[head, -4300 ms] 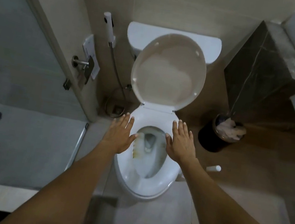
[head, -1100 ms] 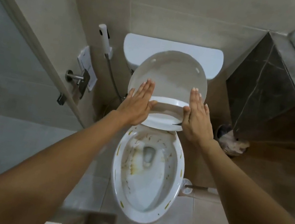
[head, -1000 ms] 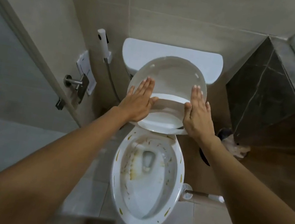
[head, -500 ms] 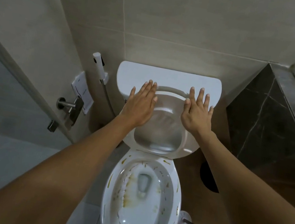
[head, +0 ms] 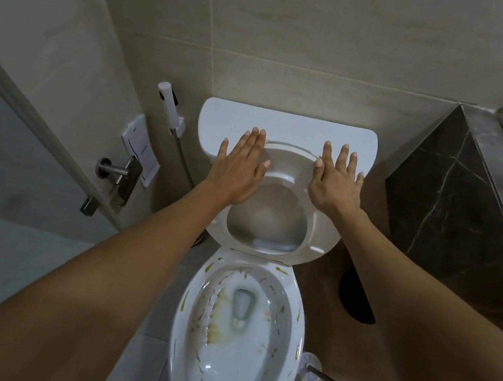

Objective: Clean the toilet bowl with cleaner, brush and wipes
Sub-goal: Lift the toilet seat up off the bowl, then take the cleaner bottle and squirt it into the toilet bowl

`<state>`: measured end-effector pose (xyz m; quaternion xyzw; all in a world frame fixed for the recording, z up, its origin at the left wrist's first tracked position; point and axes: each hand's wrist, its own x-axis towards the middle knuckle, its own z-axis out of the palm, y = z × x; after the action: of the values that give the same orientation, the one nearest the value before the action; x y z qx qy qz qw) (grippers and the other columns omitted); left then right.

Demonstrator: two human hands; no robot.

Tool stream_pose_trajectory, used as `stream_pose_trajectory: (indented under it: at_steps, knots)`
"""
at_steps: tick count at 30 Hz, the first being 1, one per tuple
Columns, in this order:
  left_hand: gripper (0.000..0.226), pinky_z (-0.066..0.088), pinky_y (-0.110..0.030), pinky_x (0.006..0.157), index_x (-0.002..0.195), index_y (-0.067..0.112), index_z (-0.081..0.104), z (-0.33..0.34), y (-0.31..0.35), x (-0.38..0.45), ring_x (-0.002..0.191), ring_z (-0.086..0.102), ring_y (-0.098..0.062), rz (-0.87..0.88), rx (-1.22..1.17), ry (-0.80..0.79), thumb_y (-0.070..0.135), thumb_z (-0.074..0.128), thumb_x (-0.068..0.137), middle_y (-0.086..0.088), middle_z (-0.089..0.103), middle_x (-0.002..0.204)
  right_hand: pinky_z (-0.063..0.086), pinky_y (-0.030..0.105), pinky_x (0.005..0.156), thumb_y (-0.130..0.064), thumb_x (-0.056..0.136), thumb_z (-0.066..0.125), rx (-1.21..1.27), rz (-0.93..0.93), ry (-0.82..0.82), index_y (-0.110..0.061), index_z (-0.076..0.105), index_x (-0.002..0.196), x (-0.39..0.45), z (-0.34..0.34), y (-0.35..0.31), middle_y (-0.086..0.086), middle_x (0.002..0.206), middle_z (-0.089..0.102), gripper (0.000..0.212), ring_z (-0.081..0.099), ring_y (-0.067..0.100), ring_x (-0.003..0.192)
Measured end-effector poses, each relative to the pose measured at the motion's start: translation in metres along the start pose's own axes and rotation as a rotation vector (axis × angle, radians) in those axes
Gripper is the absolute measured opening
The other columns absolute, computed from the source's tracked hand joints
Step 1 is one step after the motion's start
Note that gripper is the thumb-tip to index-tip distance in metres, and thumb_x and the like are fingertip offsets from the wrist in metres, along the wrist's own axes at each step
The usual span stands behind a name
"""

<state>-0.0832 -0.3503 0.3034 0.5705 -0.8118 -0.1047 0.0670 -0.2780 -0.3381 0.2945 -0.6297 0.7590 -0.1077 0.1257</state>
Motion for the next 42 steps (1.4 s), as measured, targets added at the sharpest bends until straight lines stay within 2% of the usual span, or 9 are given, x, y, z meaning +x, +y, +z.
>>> stream_pose_trajectory:
  at_steps: [7,12,16,20,27,33,42]
  knots:
    - [0.06,-0.002,-0.044,0.117,0.151,0.009,-0.006,-0.012,0.001,-0.033,0.147,-0.006,-0.02,-0.048,0.077,0.015,0.036,0.02,0.104,-0.007,-0.007,0.16,0.0,0.046,0.118,-0.044,0.103,0.021,0.015,-0.019,0.029,-0.019,0.002,0.154,-0.042,-0.011,0.002,0.008,0.161,-0.006,0.06,-0.008,0.027,0.148]
    - [0.059,-0.003,-0.047,0.116,0.152,0.01,-0.002,-0.014,-0.009,-0.099,0.147,-0.008,-0.019,-0.071,0.136,-0.169,0.038,0.018,0.104,-0.007,-0.007,0.16,0.001,0.046,0.118,-0.046,0.102,0.022,-0.073,-0.045,-0.095,-0.017,0.006,0.154,-0.099,-0.015,0.007,0.009,0.161,-0.002,0.062,-0.006,0.026,0.148]
    - [0.061,-0.002,-0.049,0.116,0.152,0.009,-0.001,-0.026,-0.019,-0.152,0.147,-0.008,-0.021,-0.157,0.166,-0.271,0.039,0.019,0.103,-0.009,-0.008,0.16,0.005,0.048,0.118,-0.044,0.102,0.022,-0.131,-0.082,-0.152,-0.014,0.009,0.154,-0.144,-0.031,-0.006,0.011,0.161,0.004,0.061,-0.002,0.027,0.149]
    - [0.062,-0.003,-0.049,0.116,0.152,0.009,-0.001,-0.056,-0.014,-0.204,0.147,-0.007,-0.022,-0.236,0.077,-0.264,0.041,0.02,0.103,-0.01,-0.008,0.159,0.004,0.048,0.118,-0.043,0.103,0.021,-0.159,-0.105,-0.175,-0.013,0.004,0.154,-0.194,-0.05,-0.033,0.011,0.161,0.003,0.062,-0.002,0.026,0.149]
    - [0.061,-0.002,-0.049,0.116,0.152,0.009,-0.001,-0.101,-0.013,-0.289,0.147,-0.007,-0.022,-0.306,0.122,-0.233,0.04,0.02,0.103,-0.008,-0.007,0.16,0.003,0.048,0.119,-0.041,0.103,0.021,-0.173,-0.159,-0.22,-0.014,0.005,0.154,-0.265,-0.07,-0.081,0.011,0.161,0.002,0.06,-0.003,0.028,0.148]
    - [0.061,-0.001,-0.051,0.115,0.152,0.007,-0.001,-0.099,-0.025,-0.35,0.147,-0.007,-0.023,-0.476,0.132,-0.247,0.038,0.019,0.103,-0.01,-0.007,0.16,0.002,0.047,0.119,-0.04,0.103,0.02,-0.21,-0.356,-0.261,-0.014,0.004,0.154,-0.277,-0.065,-0.121,0.009,0.161,0.0,0.059,-0.005,0.025,0.149]
    - [0.061,0.001,-0.05,0.116,0.151,0.008,-0.003,-0.1,-0.014,-0.435,0.147,-0.006,-0.022,-0.801,-0.004,-0.159,0.037,0.019,0.103,-0.009,-0.009,0.16,0.006,0.047,0.119,-0.04,0.103,0.022,-0.241,-0.684,-0.314,-0.014,0.013,0.154,-0.3,-0.052,-0.18,0.009,0.161,0.007,0.058,0.001,0.025,0.149]
